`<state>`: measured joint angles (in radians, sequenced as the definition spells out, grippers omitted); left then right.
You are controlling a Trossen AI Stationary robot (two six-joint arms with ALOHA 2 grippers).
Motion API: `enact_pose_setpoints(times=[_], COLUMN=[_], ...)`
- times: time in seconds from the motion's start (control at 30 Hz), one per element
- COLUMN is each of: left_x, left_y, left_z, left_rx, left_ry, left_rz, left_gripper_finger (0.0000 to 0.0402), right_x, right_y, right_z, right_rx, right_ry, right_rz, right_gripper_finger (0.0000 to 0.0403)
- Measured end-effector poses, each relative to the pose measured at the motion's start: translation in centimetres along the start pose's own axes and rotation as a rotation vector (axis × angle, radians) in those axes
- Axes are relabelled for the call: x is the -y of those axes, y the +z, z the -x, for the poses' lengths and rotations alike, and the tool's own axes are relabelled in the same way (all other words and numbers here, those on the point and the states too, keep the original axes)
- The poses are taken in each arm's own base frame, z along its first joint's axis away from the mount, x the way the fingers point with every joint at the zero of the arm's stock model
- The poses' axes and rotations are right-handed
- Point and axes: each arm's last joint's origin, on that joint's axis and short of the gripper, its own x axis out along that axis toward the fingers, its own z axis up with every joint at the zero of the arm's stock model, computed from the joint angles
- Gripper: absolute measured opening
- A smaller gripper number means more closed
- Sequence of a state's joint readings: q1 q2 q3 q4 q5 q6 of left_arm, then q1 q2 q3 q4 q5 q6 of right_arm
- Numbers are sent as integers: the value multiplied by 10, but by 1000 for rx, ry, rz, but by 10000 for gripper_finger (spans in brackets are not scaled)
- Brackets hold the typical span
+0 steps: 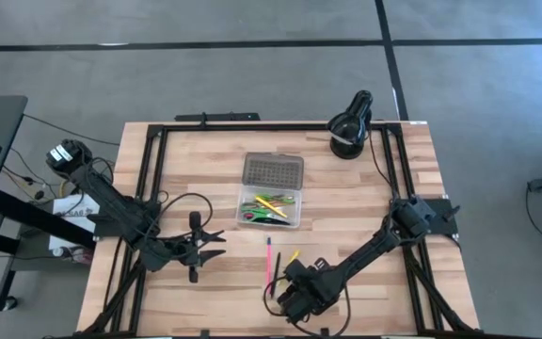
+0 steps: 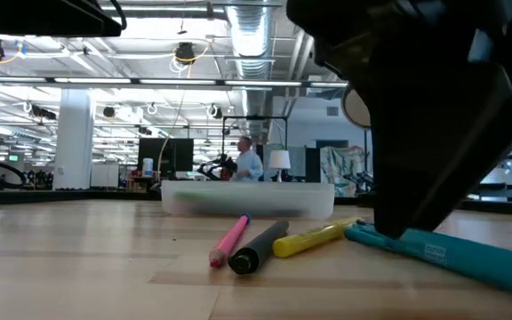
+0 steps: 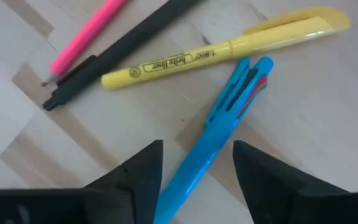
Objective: Pick & place school supplies into a supply box
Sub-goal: Put the blue pen into the transparent supply box
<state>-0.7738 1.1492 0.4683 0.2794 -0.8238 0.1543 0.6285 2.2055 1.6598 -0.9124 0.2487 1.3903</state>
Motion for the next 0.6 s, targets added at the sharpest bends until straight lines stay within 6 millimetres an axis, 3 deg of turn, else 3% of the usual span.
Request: enact_pose_setpoints(times=[0.23,0.6], left_x=[0,0], left_y=[0,0], left_z=[0,0], left_rx=[0,0], left_ry=[0,-3], left_rz=[4,7], left_gripper_finger=[132,132], right_x=[8,20], right_y=[-6,-21], right_z=[-3,-12], right_rx=[-73,-146], right_ry=[-83,-137], right_rz=[-46,-96], right_gripper_finger=[180,132])
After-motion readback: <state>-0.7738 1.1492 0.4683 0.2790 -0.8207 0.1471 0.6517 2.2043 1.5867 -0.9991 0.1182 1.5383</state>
